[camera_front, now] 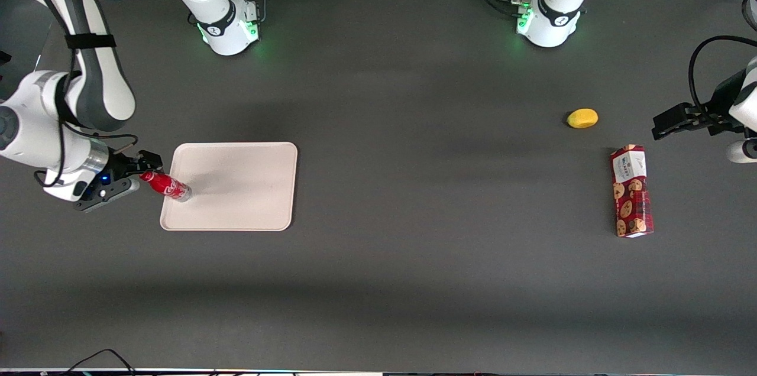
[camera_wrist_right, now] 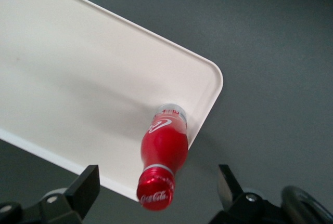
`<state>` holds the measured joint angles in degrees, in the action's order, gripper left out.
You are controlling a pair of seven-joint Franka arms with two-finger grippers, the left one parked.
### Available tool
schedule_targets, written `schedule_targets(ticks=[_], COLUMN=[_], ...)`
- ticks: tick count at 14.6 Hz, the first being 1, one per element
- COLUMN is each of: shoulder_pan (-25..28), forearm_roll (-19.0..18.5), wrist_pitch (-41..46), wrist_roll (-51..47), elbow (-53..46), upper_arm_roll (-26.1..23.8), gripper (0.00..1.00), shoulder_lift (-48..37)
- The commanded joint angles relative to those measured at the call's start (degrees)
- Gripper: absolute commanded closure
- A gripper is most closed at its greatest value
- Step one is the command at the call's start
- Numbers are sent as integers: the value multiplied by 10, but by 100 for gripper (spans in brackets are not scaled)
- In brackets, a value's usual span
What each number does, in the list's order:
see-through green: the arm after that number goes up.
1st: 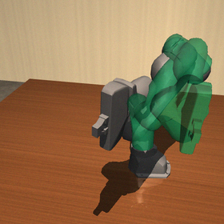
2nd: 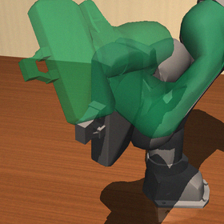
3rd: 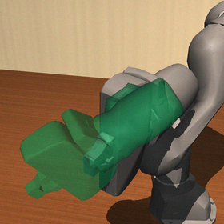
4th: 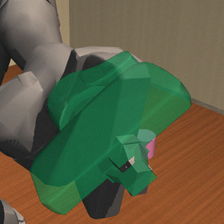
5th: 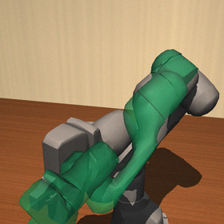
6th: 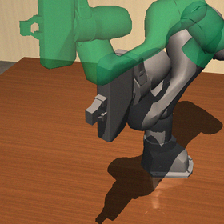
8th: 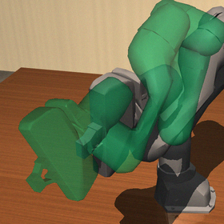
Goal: Place coke bottle on tray
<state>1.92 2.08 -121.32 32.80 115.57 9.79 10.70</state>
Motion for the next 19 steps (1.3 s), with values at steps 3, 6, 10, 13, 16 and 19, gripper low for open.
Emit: schedule_targets(ticks=[3, 6, 10, 13, 16, 19], shoulder_pan=[12, 12, 12, 12, 4, -28], forearm_roll=[6, 3, 7, 2, -12, -12], wrist_pitch=[148, 256, 356, 336, 269, 269], wrist_roll=[-182, -197, -211, -302, -304, -302], elbow=[-115, -240, -288, -223, -138, -158], upper_arm_roll=[-45, -47, -48, -52, -53, -54], gripper=[0, 0, 0, 0, 0, 0], shoulder_lift=[-23, -30, -73, -123, -173, -160])
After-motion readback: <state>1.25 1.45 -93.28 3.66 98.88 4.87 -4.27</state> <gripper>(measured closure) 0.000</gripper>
